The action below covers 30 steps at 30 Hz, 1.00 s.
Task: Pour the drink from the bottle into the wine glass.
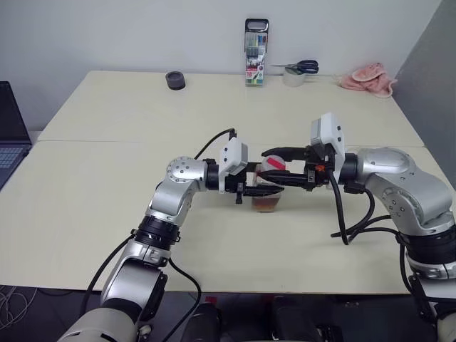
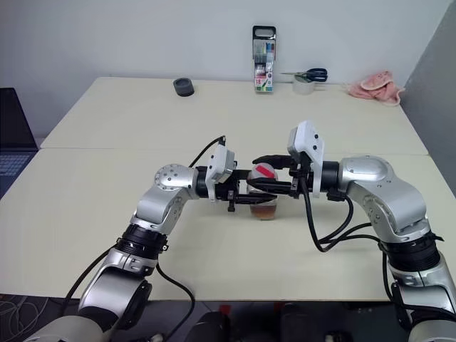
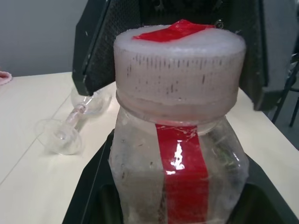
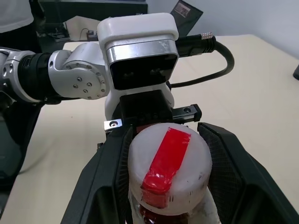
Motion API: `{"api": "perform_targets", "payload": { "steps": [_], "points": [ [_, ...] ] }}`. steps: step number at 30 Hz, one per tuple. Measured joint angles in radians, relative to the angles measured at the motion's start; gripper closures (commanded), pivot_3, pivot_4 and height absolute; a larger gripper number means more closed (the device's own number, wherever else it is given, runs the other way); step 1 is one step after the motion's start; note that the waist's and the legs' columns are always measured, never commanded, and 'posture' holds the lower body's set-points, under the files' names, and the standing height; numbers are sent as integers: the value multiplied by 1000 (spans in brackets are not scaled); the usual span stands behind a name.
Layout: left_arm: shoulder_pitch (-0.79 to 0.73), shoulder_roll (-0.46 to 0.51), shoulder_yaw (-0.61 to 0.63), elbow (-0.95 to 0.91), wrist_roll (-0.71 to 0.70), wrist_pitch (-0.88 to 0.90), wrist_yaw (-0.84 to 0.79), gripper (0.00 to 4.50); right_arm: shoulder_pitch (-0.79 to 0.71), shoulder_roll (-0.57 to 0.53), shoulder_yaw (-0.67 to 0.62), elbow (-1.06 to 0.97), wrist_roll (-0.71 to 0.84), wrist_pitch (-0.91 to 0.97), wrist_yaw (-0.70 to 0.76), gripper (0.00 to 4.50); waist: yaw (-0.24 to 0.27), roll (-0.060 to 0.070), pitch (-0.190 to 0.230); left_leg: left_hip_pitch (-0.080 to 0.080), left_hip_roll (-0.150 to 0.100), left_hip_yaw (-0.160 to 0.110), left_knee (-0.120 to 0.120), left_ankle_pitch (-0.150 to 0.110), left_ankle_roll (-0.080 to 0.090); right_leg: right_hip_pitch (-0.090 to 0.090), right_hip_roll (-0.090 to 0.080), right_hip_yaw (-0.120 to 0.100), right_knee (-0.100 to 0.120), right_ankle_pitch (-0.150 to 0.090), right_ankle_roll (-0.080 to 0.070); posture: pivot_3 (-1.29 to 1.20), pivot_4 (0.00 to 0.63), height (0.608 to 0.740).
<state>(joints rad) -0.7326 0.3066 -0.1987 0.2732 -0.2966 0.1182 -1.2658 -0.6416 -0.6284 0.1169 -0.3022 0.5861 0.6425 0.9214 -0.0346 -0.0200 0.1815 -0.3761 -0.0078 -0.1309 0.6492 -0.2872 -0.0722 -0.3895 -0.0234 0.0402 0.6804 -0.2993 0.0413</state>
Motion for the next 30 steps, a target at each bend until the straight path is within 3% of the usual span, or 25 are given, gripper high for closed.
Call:
{"api": "perform_targets", "payload": {
  "steps": [3,9,13,18,21,30],
  "points": [
    [4,0,18,7,1,14,57,2694,41,31,-43,-13,-33,-28,-88,1080,2,0,0,-3,0,-2,3,0,-1,-1,-1,-1,1,0,0,0,150,740],
    [3,-2,51,67,22,2,144,2694,241,44,-150,-283,-4,53,-270,1074,6,0,0,-6,-1,-4,7,1,-2,-2,-1,-2,1,0,0,0,150,740],
    [-11,-19,50,104,30,-16,154,2695,321,162,-82,-404,-71,92,-472,1074,2,0,0,-6,0,-4,9,1,-2,-2,1,-1,2,0,1,0,150,740],
    [-33,-27,50,127,31,-31,140,2695,326,319,42,-402,-240,83,-690,1074,0,0,0,-5,0,-3,10,1,-2,-2,2,-1,5,1,1,0,150,740],
    [-35,-30,49,139,33,-39,136,2696,299,386,85,-350,-300,71,-749,1074,0,1,0,-5,0,-4,10,1,-3,-2,2,-1,5,1,1,0,150,740],
    [-38,-32,49,144,35,-45,121,2697,264,434,99,-291,-379,15,-771,1074,0,1,0,-6,0,-3,10,1,-2,-2,1,-1,4,1,1,0,150,740]
  ]
}}
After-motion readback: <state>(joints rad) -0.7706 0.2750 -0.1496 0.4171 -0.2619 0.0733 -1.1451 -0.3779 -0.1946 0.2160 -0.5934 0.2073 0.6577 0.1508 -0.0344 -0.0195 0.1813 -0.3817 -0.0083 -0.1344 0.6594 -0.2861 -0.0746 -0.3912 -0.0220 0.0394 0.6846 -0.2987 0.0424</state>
